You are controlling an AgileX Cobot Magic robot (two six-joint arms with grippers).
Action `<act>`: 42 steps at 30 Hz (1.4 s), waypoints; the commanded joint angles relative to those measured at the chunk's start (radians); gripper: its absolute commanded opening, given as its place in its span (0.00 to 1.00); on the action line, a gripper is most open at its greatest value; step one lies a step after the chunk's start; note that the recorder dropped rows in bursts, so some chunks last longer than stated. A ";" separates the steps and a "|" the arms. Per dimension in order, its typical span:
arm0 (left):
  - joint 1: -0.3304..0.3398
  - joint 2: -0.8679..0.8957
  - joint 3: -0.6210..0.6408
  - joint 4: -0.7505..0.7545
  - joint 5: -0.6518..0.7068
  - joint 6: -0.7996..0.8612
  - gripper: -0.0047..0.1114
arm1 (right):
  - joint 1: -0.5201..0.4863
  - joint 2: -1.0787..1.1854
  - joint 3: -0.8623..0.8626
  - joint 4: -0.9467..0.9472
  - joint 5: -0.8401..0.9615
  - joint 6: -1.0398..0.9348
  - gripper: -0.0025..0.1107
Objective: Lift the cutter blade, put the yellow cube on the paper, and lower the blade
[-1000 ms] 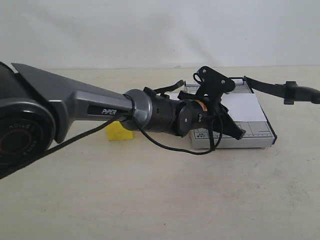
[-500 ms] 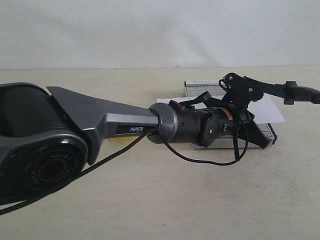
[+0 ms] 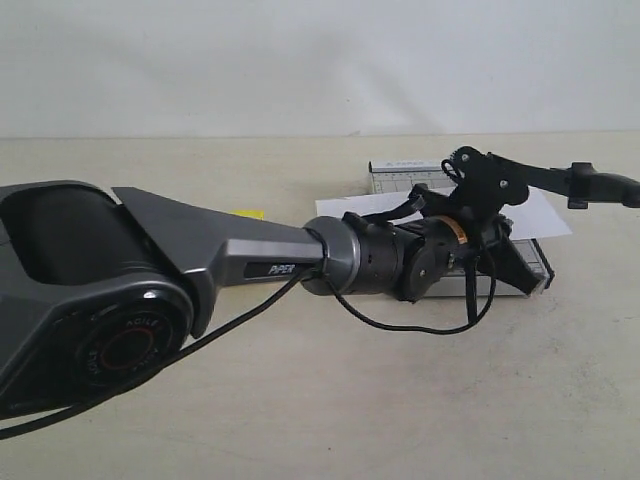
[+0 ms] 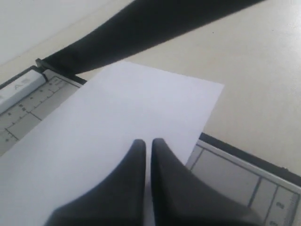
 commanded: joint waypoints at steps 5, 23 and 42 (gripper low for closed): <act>-0.004 -0.191 0.009 -0.142 0.039 -0.010 0.08 | -0.002 0.003 0.000 0.003 -0.007 -0.004 0.02; -0.100 -0.760 0.925 -1.149 -0.521 0.579 0.08 | -0.002 0.003 0.000 0.003 -0.005 -0.004 0.02; 0.025 -0.706 1.058 -1.034 -0.528 0.245 0.99 | -0.002 0.003 0.000 0.003 -0.001 0.016 0.02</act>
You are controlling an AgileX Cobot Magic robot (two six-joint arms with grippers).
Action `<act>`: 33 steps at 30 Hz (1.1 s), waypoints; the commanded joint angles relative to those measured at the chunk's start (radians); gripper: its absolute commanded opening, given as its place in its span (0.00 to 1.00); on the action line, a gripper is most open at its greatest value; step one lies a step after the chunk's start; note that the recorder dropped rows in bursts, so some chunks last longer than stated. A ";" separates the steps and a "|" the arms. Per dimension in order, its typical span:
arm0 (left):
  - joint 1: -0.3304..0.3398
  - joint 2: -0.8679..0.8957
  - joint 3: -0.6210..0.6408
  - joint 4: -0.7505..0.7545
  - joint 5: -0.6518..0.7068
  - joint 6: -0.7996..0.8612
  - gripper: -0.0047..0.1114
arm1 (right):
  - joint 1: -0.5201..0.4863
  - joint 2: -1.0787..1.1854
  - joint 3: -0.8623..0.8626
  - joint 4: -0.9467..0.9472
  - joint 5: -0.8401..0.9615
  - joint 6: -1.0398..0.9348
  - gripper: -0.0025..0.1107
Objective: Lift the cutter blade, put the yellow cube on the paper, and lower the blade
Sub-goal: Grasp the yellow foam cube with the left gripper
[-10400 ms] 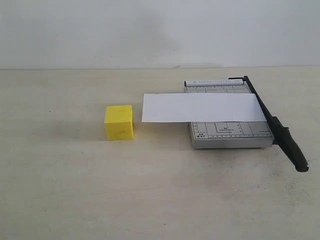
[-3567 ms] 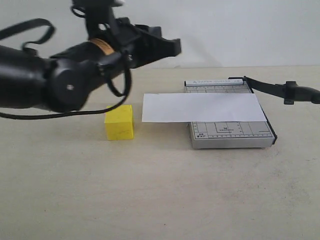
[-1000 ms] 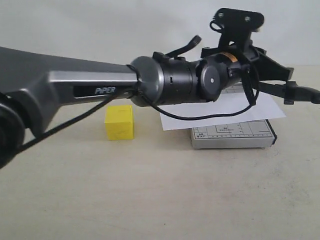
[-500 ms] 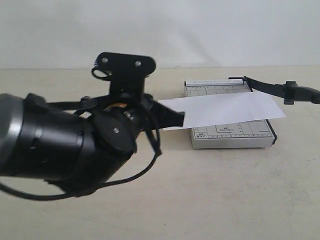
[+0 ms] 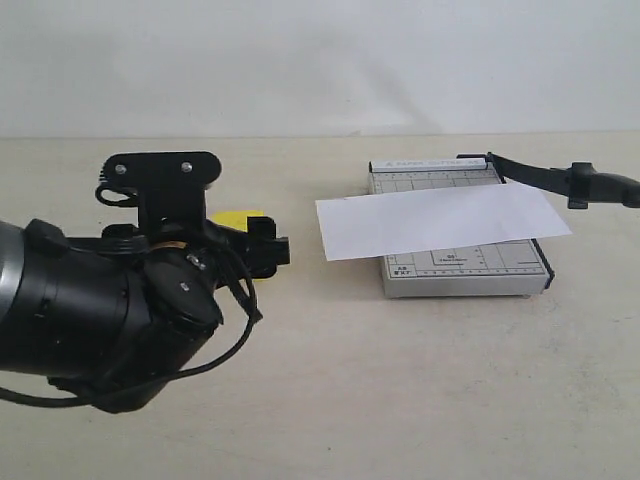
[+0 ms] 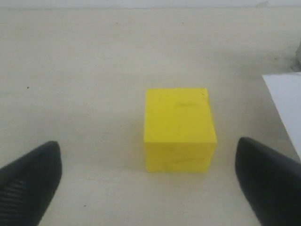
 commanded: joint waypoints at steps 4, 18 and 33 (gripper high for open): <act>0.086 0.110 -0.051 0.270 0.083 -0.190 0.99 | -0.002 0.003 0.000 0.003 -0.001 0.006 0.02; 0.143 0.357 -0.305 0.181 0.094 0.144 0.74 | -0.002 0.003 0.000 0.003 -0.004 0.006 0.02; 0.143 0.138 -0.305 -0.025 0.057 0.406 0.08 | -0.002 0.003 0.000 0.003 -0.003 0.006 0.02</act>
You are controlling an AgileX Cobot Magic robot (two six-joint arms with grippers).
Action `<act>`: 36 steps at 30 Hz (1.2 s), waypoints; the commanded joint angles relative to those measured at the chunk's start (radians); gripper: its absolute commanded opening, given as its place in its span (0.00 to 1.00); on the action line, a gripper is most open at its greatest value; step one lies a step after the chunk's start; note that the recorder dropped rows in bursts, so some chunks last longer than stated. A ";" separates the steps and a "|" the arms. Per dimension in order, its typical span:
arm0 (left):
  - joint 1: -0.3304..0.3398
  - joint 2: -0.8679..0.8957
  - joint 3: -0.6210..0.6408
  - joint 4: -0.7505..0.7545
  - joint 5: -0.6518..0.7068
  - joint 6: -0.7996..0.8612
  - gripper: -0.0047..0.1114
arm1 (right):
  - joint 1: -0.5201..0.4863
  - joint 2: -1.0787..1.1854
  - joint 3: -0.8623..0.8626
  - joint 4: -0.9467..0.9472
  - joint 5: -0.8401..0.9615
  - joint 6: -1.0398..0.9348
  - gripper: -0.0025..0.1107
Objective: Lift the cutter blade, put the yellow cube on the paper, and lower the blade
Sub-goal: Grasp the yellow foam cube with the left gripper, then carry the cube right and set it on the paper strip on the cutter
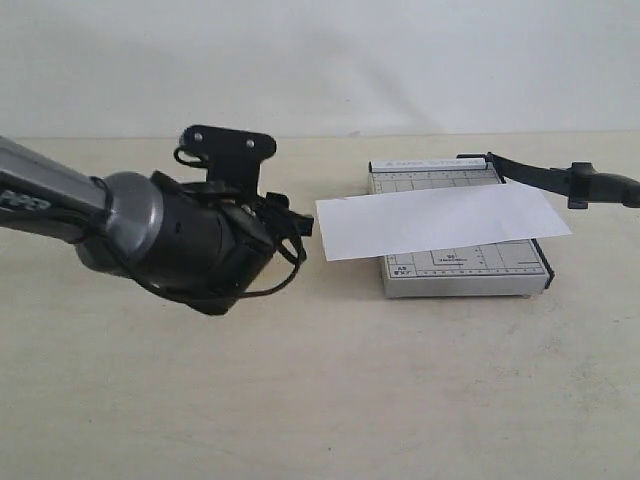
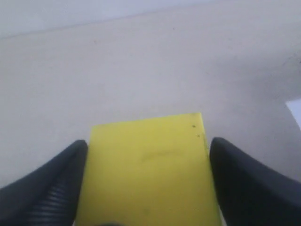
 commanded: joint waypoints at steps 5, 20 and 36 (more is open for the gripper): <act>0.002 -0.264 -0.004 0.001 0.506 0.451 0.08 | -0.002 0.003 0.000 0.003 -0.005 0.003 0.02; -0.004 0.143 -0.662 0.344 1.016 0.188 0.08 | -0.002 0.003 0.000 0.003 -0.005 0.003 0.02; -0.009 0.439 -1.046 1.119 1.151 -0.491 0.08 | -0.002 0.003 0.000 0.003 -0.005 0.003 0.02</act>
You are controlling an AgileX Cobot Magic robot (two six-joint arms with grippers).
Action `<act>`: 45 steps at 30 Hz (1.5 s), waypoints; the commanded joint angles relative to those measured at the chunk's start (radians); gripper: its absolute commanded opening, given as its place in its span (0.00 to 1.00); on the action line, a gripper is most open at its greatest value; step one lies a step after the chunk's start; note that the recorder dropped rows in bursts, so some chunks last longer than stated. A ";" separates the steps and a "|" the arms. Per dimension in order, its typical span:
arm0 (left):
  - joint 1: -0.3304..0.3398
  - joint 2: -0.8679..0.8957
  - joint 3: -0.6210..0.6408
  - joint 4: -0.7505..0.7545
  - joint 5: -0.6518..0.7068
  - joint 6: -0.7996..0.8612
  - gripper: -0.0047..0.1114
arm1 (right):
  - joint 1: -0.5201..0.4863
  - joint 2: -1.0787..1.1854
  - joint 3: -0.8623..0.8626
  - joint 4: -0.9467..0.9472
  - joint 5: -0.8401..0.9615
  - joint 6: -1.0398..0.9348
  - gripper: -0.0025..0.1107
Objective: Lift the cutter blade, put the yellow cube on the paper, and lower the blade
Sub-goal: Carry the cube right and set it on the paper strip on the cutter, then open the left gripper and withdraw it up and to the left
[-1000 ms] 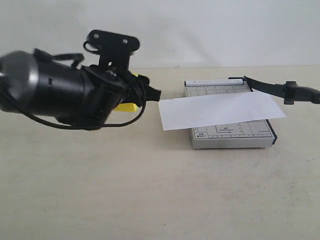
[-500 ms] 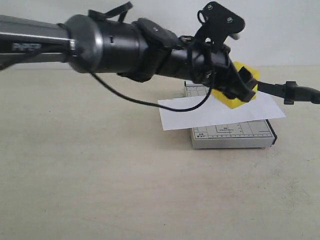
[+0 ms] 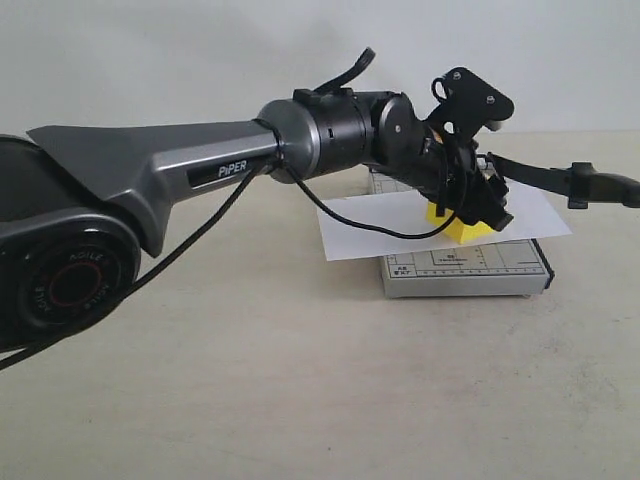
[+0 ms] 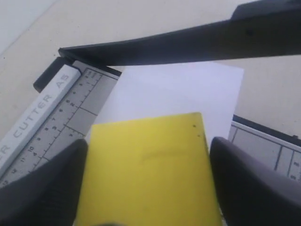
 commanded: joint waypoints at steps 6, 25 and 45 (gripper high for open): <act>-0.003 0.030 -0.018 0.012 -0.054 -0.022 0.08 | -0.002 0.003 0.000 0.003 -0.005 0.002 0.02; -0.003 -0.004 -0.018 0.012 -0.088 -0.019 0.99 | -0.002 0.003 0.000 0.003 -0.005 0.002 0.02; -0.003 -0.207 -0.018 -0.004 0.245 -0.469 0.10 | -0.002 0.003 0.000 0.003 -0.005 0.002 0.02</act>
